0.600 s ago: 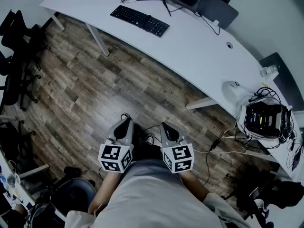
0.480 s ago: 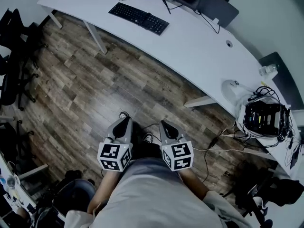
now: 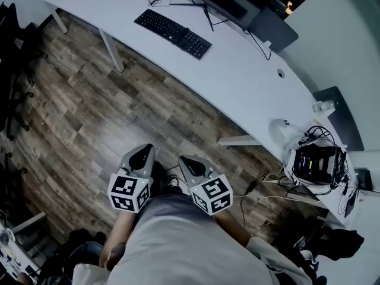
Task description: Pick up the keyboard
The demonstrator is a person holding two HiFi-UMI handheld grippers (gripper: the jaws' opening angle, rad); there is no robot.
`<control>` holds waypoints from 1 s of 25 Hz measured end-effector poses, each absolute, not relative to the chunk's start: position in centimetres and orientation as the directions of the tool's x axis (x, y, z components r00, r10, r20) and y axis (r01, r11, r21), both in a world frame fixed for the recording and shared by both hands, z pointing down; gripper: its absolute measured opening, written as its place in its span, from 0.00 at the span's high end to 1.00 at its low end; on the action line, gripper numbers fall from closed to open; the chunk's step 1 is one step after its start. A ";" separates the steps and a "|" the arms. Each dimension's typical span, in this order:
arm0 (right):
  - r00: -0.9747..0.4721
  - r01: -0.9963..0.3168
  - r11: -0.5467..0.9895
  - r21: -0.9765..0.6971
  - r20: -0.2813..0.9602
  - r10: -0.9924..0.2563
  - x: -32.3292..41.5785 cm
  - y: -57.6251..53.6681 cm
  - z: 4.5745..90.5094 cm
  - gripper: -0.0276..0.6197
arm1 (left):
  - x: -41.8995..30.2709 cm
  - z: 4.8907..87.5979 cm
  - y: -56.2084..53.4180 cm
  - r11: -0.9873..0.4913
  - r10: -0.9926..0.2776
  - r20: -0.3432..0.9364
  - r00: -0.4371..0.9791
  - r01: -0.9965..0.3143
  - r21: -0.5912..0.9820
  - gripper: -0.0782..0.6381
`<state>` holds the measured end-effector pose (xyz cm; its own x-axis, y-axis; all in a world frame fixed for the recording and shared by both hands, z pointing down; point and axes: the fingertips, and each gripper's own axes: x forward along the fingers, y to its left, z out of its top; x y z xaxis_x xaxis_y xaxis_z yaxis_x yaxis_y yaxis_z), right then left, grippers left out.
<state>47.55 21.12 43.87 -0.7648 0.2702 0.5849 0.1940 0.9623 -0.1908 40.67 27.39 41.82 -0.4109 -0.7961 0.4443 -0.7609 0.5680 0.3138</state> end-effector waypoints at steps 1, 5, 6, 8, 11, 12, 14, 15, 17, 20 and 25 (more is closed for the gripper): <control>-0.740 0.261 0.952 -0.162 0.600 0.305 46.7 22.4 44.0 0.96 | 39.7 41.7 27.7 0.544 -0.816 0.433 -0.383 -0.762 0.351 0.89; -0.687 0.423 0.883 -0.204 0.563 0.459 43.2 26.7 43.3 0.96 | 35.0 40.5 29.4 0.523 -0.844 0.376 -0.383 -0.744 0.415 0.89; -0.698 0.440 0.874 -0.207 0.533 0.478 42.1 27.4 42.8 0.96 | 33.7 40.3 30.0 0.537 -0.835 0.376 -0.402 -0.744 0.397 0.89; -0.729 0.451 0.875 -0.179 0.492 0.476 39.9 28.5 42.0 0.96 | 31.5 40.2 31.4 0.560 -0.819 0.378 -0.432 -0.742 0.368 0.89; -0.763 0.426 0.886 -0.185 0.453 0.462 36.4 29.3 40.7 0.96 | 28.8 40.2 32.9 0.561 -0.819 0.365 -0.442 -0.747 0.356 0.89; -0.773 0.401 0.892 -0.206 0.447 0.451 35.2 29.1 40.4 0.96 | 28.1 40.2 33.2 0.556 -0.824 0.358 -0.440 -0.752 0.354 0.89; -0.797 0.330 0.907 -0.261 0.438 0.416 33.1 28.1 40.1 0.96 | 27.1 40.0 33.5 0.532 -0.840 0.336 -0.426 -0.770 0.353 0.89; -0.811 0.292 0.912 -0.287 0.432 0.395 32.2 27.5 39.8 0.96 | 26.6 39.8 33.4 0.515 -0.851 0.321 -0.416 -0.780 0.355 0.89; -0.839 0.232 0.921 -0.313 0.415 0.353 30.7 26.2 39.0 0.96 | 25.8 39.2 33.2 0.481 -0.872 0.295 -0.391 -0.799 0.361 0.89; -0.860 0.193 0.935 -0.297 0.409 0.307 29.6 25.1 38.1 0.96 | 24.8 38.4 32.7 0.444 -0.892 0.270 -0.362 -0.813 0.377 0.89; -0.876 0.128 0.937 -0.326 0.407 0.261 28.0 23.3 38.7 0.95 | 22.4 38.4 32.2 0.485 -0.869 0.279 -0.408 -0.814 0.320 0.89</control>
